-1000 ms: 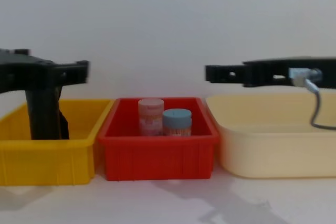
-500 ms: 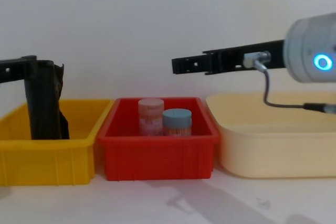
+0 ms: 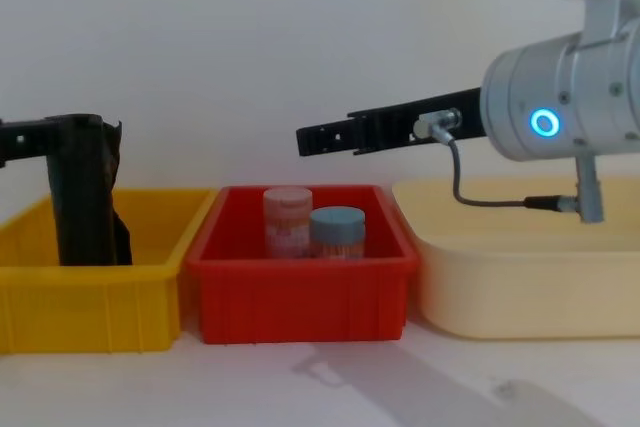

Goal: Pick up the garbage bag with the one hand and transfer it to the other hand.

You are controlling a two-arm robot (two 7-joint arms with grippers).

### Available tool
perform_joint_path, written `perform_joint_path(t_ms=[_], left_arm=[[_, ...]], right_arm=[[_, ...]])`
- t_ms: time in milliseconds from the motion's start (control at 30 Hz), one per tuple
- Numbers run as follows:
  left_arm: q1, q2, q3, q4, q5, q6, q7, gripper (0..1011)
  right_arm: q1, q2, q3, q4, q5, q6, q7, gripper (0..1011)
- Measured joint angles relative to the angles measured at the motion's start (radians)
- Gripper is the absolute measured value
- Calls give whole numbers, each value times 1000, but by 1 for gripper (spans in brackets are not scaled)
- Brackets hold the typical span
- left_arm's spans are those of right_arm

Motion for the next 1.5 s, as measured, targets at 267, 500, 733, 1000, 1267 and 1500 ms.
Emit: perform_joint_path(t_ms=[267, 500, 733, 1000, 1267, 1500], left_arm=[[-120, -11, 32, 118, -15, 5, -62, 1001], [-219, -33, 60, 222, -18, 5, -101, 1001], [-285, -53, 80, 293, -8, 11, -110, 1001], [-341, -72, 98, 365, 7, 15, -118, 1001], [-397, -93, 119, 449, 19, 12, -142, 1001], [-430, -106, 130, 502, 25, 2, -160, 1001]], right_arm=[[33, -15, -4, 60, -5, -4, 17, 1002], [54, -19, 0, 100, -5, -12, 39, 1002], [68, -21, 8, 125, -5, -20, 53, 1001], [84, -23, 25, 159, -6, -29, 60, 1001], [94, -22, 35, 188, -14, -35, 64, 1001], [101, -21, 44, 214, -21, -43, 69, 1001]])
